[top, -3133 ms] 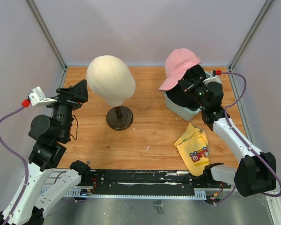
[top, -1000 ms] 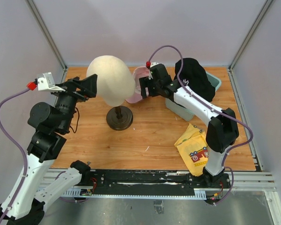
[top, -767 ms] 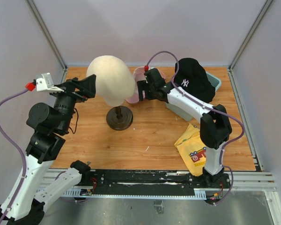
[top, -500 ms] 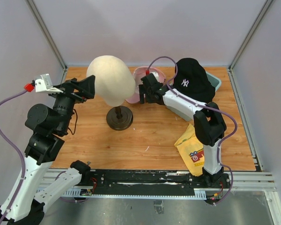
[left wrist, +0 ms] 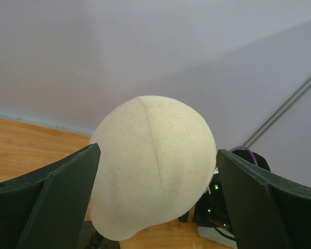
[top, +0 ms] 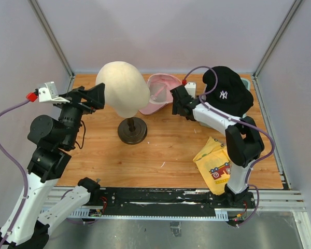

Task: Stack the hats
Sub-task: Pick up the hat from the center of the board.

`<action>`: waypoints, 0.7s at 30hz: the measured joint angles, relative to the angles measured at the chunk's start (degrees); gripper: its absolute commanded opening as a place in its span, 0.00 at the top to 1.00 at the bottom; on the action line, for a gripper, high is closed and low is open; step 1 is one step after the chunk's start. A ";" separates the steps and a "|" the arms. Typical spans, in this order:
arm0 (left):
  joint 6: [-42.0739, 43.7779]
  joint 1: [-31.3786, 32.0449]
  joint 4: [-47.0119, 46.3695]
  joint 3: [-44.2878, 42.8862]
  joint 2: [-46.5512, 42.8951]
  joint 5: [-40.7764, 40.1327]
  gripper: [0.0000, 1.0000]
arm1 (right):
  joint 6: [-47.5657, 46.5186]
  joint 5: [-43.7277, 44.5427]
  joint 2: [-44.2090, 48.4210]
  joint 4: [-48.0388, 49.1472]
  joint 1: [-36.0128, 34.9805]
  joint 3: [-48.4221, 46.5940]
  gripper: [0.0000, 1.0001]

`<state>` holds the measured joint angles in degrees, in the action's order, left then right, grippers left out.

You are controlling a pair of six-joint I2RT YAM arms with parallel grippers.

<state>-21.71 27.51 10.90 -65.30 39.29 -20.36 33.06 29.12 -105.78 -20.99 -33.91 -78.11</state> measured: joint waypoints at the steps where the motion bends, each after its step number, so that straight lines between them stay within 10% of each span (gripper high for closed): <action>1: 0.17 0.00 -0.04 0.00 0.17 0.00 0.00 | 0.22 -0.28 0.35 0.61 0.28 0.07 0.19; 21: 2.86 0.00 -0.02 0.00 0.98 -1.01 0.00 | 9.22 -5.75 -13.40 3.45 0.20 -19.56 0.20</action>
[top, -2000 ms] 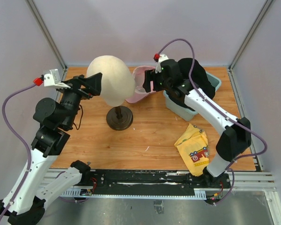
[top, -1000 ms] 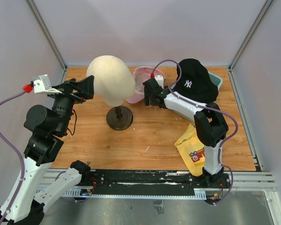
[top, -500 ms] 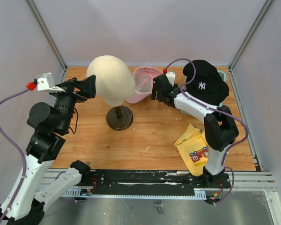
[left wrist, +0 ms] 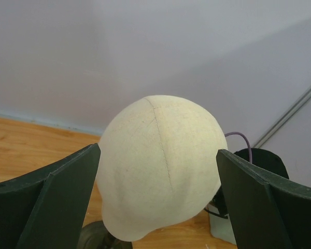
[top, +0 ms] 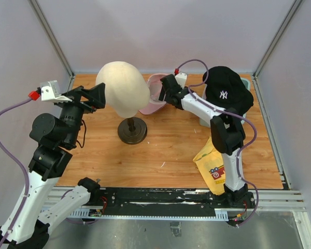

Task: Stack the hats
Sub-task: Pick up the hat from the center of the board.

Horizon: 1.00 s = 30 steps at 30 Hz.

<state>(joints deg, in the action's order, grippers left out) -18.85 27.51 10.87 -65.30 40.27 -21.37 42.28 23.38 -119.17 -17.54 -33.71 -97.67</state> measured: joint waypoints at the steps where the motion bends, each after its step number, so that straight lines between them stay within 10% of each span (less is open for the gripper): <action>1: 0.24 0.00 0.02 0.00 0.00 -0.09 0.00 | 0.26 0.52 -0.92 -0.52 0.04 -0.42 0.20; 10: 1.97 0.00 0.09 0.00 0.09 -1.27 0.00 | 2.01 3.26 -5.79 -3.26 0.90 -2.45 0.30; 20: 2.56 0.00 0.50 0.00 0.35 -2.43 0.00 | 2.78 0.83 -6.88 2.58 3.61 -1.86 0.97; 30: 2.45 0.00 0.42 -0.07 0.52 -1.88 0.00 | -6.05 -2.40 2.38 11.10 4.31 3.89 0.99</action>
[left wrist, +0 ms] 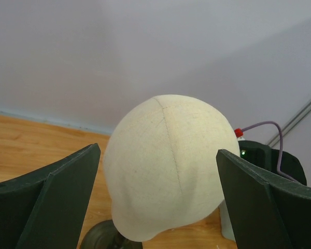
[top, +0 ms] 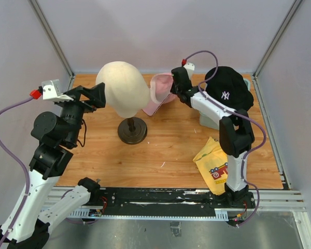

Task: Stack the hats
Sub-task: Pick up the hat from the center of the board.

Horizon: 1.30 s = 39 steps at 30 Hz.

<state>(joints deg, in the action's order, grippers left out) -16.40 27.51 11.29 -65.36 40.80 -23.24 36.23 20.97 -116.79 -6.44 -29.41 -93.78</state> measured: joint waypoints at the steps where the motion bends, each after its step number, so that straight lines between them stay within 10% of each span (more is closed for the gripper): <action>1: -0.15 0.00 -0.04 -0.07 0.07 0.22 0.00 | -1.22 0.00 1.27 0.90 -0.07 0.00 0.99; 19: -4.68 0.00 1.03 -12.76 11.02 15.17 0.00 | -32.44 1.01 12.68 9.03 -6.62 -7.93 0.99; 39: -8.39 0.00 16.61 -39.71 30.84 29.77 0.00 | -46.84 1.49 17.05 11.04 -17.70 -24.04 0.99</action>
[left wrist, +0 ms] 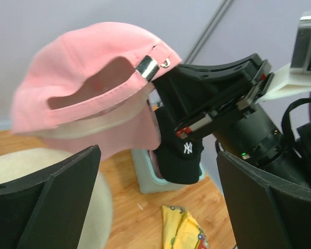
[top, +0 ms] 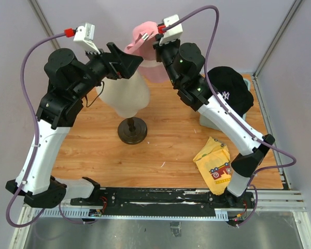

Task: Stack the hats
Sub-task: Place the hat on the hat stand.

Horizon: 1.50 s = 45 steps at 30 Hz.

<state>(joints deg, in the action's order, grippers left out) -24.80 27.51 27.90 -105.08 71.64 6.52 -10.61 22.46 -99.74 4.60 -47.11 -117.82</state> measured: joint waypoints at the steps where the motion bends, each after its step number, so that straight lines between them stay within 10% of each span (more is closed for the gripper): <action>1: -0.39 0.00 0.57 -1.36 0.74 0.90 0.00 | -0.46 0.04 0.00 0.00 -0.70 -0.17 0.99; 29: 6.97 -0.07 6.01 -4.70 2.49 -6.62 0.00 | -7.89 1.27 -1.55 0.31 -10.56 -8.55 0.99; 45: 16.46 -0.07 -13.99 16.76 -10.36 -23.78 0.00 | -12.41 2.01 -1.99 2.64 -15.67 -6.60 0.99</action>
<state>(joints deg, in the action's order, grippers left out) -8.34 27.44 13.91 -88.31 61.28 -17.26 -23.03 24.47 -101.73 7.25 -62.78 -124.42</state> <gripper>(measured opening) 0.994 0.023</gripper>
